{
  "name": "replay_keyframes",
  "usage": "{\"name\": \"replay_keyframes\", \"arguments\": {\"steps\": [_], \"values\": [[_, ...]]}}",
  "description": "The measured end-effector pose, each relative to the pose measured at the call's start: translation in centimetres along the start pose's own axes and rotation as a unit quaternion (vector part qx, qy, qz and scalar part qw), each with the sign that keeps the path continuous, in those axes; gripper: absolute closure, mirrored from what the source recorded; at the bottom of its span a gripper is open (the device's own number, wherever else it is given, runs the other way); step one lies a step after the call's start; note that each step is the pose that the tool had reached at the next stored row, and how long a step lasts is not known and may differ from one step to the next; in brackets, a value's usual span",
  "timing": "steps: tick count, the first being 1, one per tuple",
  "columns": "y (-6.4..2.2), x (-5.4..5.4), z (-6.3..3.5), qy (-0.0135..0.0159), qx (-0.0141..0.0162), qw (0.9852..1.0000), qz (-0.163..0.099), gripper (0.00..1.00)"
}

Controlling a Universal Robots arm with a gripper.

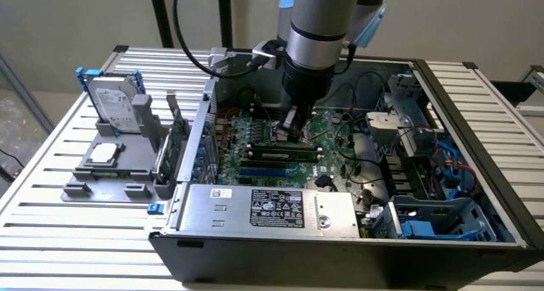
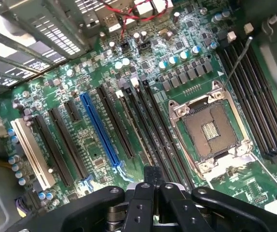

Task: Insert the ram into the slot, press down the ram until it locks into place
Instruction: 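Press down the ram until it locks into place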

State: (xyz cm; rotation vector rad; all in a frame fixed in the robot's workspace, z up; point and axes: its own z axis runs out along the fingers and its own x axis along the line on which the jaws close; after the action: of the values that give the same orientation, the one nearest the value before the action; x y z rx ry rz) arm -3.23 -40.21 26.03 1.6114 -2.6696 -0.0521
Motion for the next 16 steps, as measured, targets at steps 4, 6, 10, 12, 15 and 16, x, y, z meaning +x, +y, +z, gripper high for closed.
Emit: {"name": "replay_keyframes", "arguments": {"steps": [4,6,10,12,15,16], "values": [[0.0,0.0,0.06,-0.0007,0.0002,0.9995,0.032,0.89],[0.0,0.0,0.1,-0.0011,0.0003,0.9988,0.048,0.89],[-0.01,0.0,0.17,-0.0019,0.0005,0.9967,0.081,0.89],[-0.01,0.0,0.21,-0.0025,0.0005,0.9952,0.098,0.89],[-0.01,0.0,0.28,-0.0036,0.0004,0.9921,0.125,0.89],[-0.01,0.0,0.3,-0.0039,0.0004,0.991,0.134,0.89]]}}
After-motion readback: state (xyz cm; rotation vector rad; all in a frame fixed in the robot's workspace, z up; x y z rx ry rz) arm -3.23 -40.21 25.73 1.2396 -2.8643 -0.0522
